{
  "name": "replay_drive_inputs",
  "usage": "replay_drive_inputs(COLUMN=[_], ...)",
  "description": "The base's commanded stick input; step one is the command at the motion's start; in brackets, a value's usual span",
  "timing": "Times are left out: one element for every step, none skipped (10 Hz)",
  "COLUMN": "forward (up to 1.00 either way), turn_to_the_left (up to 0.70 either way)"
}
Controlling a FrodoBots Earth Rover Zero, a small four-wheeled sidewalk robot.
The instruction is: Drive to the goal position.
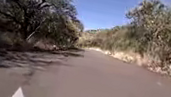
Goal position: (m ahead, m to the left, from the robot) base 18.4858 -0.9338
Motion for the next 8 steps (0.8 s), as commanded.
replay_drive_inputs(forward=[0.85,0.85,0.85,0.85,0.85,0.85,0.85,0.85], turn_to_the_left=[0.0,0.0,0.0,0.0,-0.34,-0.34,-0.34,0.0])
